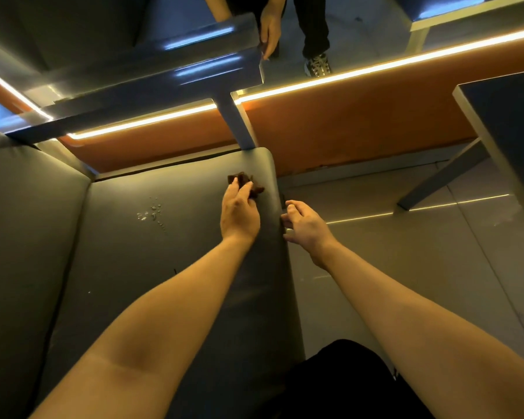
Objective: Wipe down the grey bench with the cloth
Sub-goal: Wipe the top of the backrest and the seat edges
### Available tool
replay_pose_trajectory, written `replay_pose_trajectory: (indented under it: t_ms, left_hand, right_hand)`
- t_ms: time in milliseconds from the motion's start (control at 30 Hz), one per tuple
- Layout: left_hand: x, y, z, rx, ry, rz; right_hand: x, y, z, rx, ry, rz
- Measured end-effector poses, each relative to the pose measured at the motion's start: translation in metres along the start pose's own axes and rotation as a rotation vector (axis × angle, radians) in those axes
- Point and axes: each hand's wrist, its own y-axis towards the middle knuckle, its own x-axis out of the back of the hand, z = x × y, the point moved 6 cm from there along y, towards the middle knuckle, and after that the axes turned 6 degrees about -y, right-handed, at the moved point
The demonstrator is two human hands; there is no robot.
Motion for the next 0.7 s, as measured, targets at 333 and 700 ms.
replay_pose_trajectory:
  t_ms: [333,700]
  left_hand:
    - [-0.026,-0.051,-0.045,-0.088,-0.046,0.152]
    - [-0.023,-0.057,-0.065,0.222,-0.960,0.388]
  right_hand:
    - [0.003,-0.012,0.003,0.027,0.081,0.041]
    - [0.012,-0.019,0.009,0.158,0.370,-0.205]
